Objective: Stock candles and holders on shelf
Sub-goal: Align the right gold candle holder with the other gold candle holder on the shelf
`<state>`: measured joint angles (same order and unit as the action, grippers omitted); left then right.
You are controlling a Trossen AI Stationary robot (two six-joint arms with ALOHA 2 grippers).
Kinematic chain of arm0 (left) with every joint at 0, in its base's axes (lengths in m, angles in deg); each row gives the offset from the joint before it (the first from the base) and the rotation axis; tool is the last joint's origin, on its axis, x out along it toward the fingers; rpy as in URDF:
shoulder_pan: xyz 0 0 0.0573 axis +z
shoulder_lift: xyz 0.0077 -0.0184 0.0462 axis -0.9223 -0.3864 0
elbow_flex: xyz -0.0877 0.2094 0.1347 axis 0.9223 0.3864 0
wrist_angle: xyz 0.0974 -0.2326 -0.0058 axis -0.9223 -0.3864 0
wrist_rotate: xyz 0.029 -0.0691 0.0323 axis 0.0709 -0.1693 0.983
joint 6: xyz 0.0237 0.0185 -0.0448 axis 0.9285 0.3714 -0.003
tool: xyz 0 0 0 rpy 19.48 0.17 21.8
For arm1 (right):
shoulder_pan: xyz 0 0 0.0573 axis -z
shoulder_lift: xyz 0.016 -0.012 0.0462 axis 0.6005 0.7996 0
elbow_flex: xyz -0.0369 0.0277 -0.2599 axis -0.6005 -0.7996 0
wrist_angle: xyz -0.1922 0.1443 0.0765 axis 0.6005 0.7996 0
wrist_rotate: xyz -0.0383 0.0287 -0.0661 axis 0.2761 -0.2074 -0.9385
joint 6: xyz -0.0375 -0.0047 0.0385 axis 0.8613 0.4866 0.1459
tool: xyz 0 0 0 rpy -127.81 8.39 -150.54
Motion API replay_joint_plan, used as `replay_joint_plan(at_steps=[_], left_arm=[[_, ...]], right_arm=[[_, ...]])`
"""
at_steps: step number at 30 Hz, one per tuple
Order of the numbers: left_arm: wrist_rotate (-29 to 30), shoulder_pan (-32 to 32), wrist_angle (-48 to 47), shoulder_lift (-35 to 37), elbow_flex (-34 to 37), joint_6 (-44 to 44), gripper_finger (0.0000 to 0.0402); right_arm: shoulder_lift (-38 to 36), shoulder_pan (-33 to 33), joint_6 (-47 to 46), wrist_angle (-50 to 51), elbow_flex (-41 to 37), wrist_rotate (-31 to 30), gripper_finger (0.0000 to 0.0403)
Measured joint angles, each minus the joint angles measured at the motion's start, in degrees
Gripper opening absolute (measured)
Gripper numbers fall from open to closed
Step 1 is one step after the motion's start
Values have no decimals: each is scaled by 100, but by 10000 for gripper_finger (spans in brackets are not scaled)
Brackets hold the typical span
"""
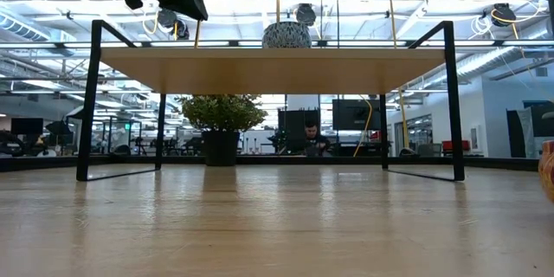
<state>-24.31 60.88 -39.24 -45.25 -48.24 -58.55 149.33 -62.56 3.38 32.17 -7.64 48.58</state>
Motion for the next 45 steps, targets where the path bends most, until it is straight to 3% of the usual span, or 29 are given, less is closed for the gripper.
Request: replay_joint_plan(at_steps=[4, 12, 20, 26, 29, 45], left_arm=[[-8, -2, 11, 0, 0, 95, 16], [-11, 0, 17, 0, 0, 65, 30], [-24, 0, 31, 0, 0, 121, 17], [-68, 0, 13, -7, 7, 57, 68], [-66, 0, 15, -7, 7, 43, 74], [-304, -2, 131, -7, 7, 194, 56]], right_arm=[[0, 0, -1, 0, 0, 0, 238], [0, 2, -1, 0, 0, 0, 238], [1, 1, -1, 1, 0, -1, 238], [2, 0, -1, 0, 0, 0, 238], [2, 0, -1, 0, 0, -1, 238], [2, 4, 0, 0, 0, -2, 238]])
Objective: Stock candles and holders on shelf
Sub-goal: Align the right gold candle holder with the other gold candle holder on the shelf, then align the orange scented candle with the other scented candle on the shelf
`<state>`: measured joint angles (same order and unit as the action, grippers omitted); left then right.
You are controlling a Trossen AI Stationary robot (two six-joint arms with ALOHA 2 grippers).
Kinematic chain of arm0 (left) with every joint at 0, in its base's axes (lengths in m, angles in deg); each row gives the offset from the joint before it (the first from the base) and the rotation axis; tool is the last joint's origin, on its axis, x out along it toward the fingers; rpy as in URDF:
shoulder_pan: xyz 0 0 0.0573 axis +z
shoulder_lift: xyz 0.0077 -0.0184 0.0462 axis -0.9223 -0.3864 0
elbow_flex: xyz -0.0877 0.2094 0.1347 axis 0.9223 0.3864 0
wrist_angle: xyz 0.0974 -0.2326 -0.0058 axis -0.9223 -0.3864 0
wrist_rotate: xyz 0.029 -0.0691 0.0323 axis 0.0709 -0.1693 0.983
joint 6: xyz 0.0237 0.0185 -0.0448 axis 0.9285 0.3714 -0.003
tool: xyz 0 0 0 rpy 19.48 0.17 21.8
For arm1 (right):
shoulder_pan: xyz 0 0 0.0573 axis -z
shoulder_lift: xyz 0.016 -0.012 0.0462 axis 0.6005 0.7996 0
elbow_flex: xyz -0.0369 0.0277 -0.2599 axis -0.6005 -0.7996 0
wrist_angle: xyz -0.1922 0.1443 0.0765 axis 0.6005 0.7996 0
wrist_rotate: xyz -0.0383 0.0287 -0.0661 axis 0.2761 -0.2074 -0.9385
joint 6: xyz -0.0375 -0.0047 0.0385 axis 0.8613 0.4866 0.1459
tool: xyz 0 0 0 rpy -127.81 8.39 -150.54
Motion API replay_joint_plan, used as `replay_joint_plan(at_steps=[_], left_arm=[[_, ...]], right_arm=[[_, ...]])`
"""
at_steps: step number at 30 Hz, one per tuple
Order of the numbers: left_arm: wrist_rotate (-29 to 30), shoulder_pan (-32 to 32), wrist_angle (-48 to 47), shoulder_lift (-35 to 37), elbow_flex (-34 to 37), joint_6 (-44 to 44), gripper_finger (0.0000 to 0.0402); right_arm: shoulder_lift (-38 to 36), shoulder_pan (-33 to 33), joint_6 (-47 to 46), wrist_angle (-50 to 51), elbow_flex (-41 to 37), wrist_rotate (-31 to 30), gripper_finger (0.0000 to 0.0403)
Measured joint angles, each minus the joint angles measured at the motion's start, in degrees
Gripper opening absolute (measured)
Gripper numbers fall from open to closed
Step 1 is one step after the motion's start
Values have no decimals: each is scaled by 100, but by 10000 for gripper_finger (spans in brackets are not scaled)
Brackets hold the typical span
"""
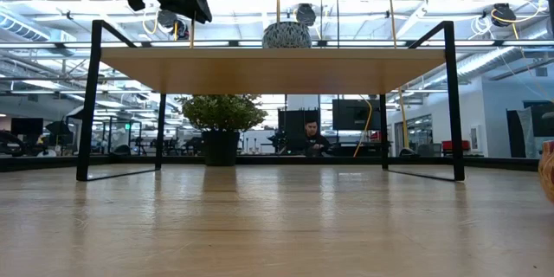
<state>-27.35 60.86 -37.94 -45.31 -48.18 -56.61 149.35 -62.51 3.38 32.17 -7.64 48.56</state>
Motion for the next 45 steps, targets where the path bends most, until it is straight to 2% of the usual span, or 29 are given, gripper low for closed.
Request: replay_joint_plan(at_steps=[4, 17, 27, 34, 39, 45], left_arm=[[5, -36, 13, 0, 0, 1, 67], [26, -37, 13, 4, 0, 105, 147], [147, -128, -339, 415, -20, 32, 150], [-230, -341, -1079, 746, -2, -514, 150], [-470, -644, -1218, 745, 4, -697, 150], [-494, -852, -1199, 735, -7, -892, 150]], right_arm=[[0, 0, -1, 0, 0, -2, 238], [0, 0, -1, 0, 0, -2, 238], [0, 0, -1, 2, -2, -2, 238], [0, 0, 1, 24, -7, 0, 238], [0, 2, 1, 71, -7, -2, 238], [0, 1, 49, 59, -7, -2, 238]])
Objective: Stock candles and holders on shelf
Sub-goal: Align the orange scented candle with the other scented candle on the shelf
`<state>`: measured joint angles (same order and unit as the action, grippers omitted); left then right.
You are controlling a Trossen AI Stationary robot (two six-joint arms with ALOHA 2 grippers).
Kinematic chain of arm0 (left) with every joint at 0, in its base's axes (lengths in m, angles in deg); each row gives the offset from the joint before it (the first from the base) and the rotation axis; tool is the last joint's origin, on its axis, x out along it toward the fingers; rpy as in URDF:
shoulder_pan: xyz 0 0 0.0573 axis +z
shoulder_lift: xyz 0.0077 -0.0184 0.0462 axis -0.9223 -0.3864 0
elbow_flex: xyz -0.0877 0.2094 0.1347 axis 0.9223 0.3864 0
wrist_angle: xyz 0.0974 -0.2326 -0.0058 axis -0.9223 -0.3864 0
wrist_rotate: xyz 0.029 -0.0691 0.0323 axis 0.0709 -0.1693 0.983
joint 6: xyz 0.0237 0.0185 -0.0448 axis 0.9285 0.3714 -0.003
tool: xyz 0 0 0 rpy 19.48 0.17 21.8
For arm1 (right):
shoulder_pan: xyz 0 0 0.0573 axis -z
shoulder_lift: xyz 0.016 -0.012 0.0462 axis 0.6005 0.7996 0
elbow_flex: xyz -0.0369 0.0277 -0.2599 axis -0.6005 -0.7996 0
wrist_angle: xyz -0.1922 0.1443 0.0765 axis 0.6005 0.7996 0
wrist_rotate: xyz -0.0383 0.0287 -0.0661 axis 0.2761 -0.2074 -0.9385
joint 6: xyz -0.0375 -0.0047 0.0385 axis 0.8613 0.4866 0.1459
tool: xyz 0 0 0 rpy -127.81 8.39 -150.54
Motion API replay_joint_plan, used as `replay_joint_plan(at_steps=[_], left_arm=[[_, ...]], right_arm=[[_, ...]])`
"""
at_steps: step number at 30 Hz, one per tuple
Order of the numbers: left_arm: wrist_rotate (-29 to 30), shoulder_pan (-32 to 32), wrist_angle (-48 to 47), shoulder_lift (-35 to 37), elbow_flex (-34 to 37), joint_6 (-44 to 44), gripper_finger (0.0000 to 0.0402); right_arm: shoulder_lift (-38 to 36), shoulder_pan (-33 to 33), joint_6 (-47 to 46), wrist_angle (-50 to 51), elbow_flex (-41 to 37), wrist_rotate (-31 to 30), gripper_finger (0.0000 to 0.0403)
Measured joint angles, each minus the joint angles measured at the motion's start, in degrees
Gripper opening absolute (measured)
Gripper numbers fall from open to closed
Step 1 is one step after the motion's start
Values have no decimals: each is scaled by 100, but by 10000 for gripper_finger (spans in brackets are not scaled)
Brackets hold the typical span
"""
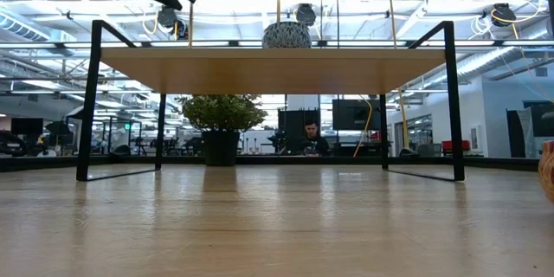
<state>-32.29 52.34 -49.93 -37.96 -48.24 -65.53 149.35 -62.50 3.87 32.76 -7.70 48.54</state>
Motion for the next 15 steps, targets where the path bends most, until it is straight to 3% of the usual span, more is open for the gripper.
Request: replay_joint_plan(at_steps=[6, 15], left_arm=[[-575, -165, 10, 2, 0, -39, 150], [-873, -739, 121, 2, 0, -418, 150]], right_arm=[[0, -1, -4, 6, 0, 2, 238], [0, -78, -96, 47, 0, 121, 238]])
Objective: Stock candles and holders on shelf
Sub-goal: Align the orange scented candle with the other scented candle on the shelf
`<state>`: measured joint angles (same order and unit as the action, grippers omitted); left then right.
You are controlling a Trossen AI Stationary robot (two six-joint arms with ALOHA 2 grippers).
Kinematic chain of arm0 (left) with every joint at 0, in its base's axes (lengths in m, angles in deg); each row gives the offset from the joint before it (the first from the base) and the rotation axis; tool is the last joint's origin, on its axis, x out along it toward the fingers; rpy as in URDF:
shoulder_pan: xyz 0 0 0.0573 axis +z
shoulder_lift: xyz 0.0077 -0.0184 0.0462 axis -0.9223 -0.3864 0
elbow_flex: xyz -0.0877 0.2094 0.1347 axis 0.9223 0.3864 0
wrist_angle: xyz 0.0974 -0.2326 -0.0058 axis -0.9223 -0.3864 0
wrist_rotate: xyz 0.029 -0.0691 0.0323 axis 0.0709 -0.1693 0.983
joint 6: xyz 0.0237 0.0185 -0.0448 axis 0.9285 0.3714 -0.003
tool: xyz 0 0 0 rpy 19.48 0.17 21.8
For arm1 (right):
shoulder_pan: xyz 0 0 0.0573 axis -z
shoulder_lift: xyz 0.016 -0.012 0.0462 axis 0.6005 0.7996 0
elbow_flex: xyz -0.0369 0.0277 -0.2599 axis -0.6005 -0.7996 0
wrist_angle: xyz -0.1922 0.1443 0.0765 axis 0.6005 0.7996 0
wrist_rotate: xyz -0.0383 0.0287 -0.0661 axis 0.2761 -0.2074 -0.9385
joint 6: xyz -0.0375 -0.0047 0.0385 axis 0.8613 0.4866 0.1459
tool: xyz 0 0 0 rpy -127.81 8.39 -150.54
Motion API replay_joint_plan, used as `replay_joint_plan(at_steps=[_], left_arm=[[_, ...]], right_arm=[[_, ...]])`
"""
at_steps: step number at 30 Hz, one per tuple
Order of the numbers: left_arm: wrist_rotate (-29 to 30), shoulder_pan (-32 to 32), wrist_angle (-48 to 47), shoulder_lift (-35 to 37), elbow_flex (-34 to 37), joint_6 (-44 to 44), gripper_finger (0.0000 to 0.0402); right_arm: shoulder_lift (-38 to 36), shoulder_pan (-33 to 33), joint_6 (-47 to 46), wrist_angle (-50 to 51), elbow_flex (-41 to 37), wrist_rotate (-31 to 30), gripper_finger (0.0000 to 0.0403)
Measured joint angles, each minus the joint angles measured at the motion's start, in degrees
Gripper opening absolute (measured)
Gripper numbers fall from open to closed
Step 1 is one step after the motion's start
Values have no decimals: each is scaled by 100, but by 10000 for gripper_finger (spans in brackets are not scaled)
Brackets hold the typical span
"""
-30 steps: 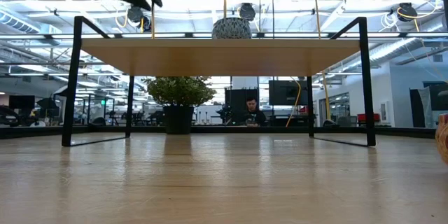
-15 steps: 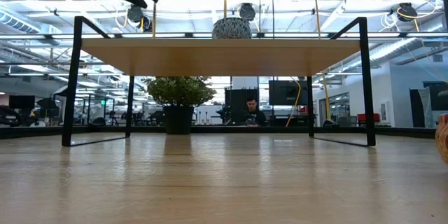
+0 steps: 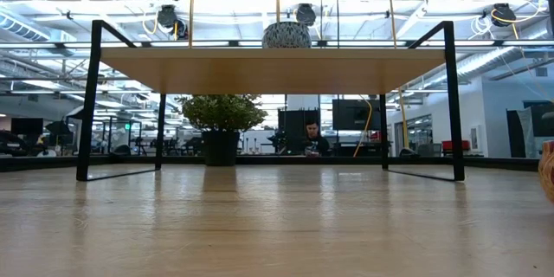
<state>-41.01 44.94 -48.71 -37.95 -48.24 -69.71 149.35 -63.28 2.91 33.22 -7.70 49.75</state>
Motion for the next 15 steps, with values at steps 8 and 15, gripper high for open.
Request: replay_joint_plan(at_steps=[8, 15], left_arm=[[-663, -536, 1043, 0, 0, 334, 150], [-777, -952, 2212, 0, 0, 822, 149]], right_arm=[[0, -99, -483, 267, 0, 1304, 238], [0, -367, -834, 307, 0, 2145, 238]])
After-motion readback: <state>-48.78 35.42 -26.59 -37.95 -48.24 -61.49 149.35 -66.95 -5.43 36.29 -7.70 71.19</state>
